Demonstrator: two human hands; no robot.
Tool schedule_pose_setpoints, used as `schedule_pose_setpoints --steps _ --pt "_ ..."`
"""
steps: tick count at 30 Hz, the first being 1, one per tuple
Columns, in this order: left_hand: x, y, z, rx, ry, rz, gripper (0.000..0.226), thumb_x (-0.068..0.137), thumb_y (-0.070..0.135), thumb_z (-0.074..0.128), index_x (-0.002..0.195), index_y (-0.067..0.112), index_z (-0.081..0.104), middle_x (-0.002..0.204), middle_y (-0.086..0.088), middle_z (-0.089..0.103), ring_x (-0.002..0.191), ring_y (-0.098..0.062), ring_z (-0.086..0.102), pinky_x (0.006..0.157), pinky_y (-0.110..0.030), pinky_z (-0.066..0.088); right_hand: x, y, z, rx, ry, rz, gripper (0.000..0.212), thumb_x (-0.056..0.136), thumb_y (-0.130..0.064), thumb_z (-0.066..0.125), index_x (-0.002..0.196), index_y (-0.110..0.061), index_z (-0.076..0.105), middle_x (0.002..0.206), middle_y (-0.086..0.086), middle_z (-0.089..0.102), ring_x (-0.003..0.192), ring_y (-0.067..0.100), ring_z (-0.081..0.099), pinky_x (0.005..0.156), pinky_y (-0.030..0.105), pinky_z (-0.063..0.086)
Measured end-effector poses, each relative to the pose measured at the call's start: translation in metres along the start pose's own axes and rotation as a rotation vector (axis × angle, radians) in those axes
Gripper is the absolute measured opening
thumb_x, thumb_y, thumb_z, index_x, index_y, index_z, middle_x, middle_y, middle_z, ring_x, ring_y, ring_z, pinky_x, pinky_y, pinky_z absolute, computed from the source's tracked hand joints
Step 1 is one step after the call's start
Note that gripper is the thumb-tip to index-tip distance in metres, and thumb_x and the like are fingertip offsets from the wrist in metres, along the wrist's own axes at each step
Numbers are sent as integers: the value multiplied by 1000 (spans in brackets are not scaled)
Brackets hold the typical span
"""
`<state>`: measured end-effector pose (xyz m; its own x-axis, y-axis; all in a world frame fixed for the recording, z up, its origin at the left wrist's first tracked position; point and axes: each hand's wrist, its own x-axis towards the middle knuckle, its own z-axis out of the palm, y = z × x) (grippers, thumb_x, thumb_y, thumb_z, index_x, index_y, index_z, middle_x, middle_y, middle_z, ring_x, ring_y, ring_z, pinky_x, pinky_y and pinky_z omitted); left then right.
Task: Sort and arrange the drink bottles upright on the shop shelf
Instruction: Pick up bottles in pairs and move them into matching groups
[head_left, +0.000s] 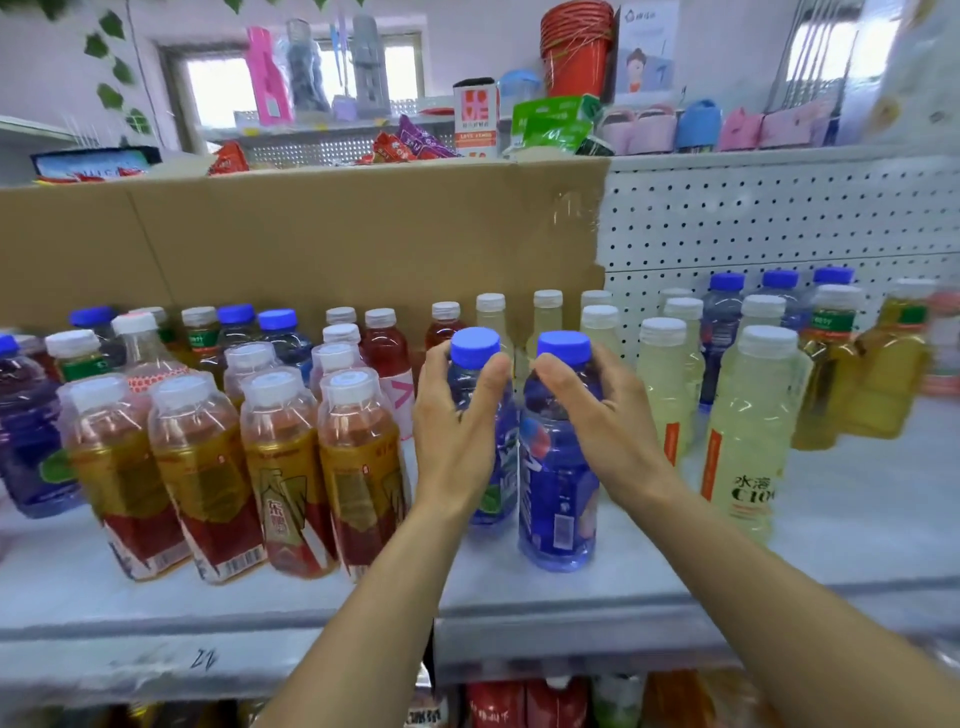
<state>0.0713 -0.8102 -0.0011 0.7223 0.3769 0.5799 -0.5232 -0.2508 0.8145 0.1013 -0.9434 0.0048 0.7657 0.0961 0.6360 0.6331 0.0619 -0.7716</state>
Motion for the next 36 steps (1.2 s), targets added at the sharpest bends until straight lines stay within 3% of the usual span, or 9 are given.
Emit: schedule_pose_setpoints --steps 3,7,10,13,17,24,29,34,36 --pt "-13 15 -3 -50 -7 -14 40 88 54 59 118 28 57 108 7 69 99 -7 67 84 -28 53 -16 -20 -10 -27 55 -20 11 93 -28 67 98 -18 66 82 -6 71 76 10 67 71 22 52" --pt "-30 35 -8 -128 -9 29 31 95 45 61 119 26 59 103 8 70 95 -5 68 77 -15 51 -37 -55 -24 -49 135 -70 22 88 -40 66 95 -20 64 85 3 71 81 27 70 76 37 58" --pt "-46 54 -7 -173 -59 73 23 95 41 61 113 26 61 94 14 70 85 2 66 72 -10 48 -52 -77 -36 -71 206 -105 27 81 -49 65 94 -24 65 84 -3 72 78 19 72 74 34 58" --pt "-64 68 -1 -208 -123 94 18 92 43 61 102 28 61 85 15 70 77 4 66 66 -9 48 -70 -87 -53 -103 252 -102 22 81 -49 64 90 -30 66 82 -11 71 77 18 72 73 33 60" --pt "-84 79 15 -218 -210 80 29 83 54 60 100 31 61 86 11 71 77 -1 68 69 -15 51 -91 -89 -84 -125 279 -44 29 81 -51 66 95 -26 67 89 0 72 84 27 71 81 49 59" --pt "-108 92 80 -257 -275 78 17 87 48 65 97 35 63 88 13 73 79 -6 72 67 -16 54 -103 -84 -168 -192 319 -11 36 80 -56 63 99 -26 68 92 4 72 87 34 70 85 58 55" --pt "-124 99 157 -296 -240 62 21 79 59 63 91 41 64 89 10 73 77 -8 72 64 -17 54 -93 -77 -253 -204 279 -36 27 80 -55 63 93 -33 70 90 2 74 85 34 70 82 57 56" --pt "-129 102 242 -309 -177 28 28 79 60 61 93 36 65 87 8 74 73 -9 72 62 -17 53 -67 -66 -338 -185 218 -21 25 77 -57 63 90 -36 72 86 0 74 78 27 72 72 45 59" --pt "-127 101 272 -295 -142 13 30 79 61 61 94 36 65 88 6 74 74 -11 73 63 -22 55 -54 -61 -366 -178 206 -23 26 77 -57 64 90 -36 72 86 1 74 77 30 71 74 50 59"
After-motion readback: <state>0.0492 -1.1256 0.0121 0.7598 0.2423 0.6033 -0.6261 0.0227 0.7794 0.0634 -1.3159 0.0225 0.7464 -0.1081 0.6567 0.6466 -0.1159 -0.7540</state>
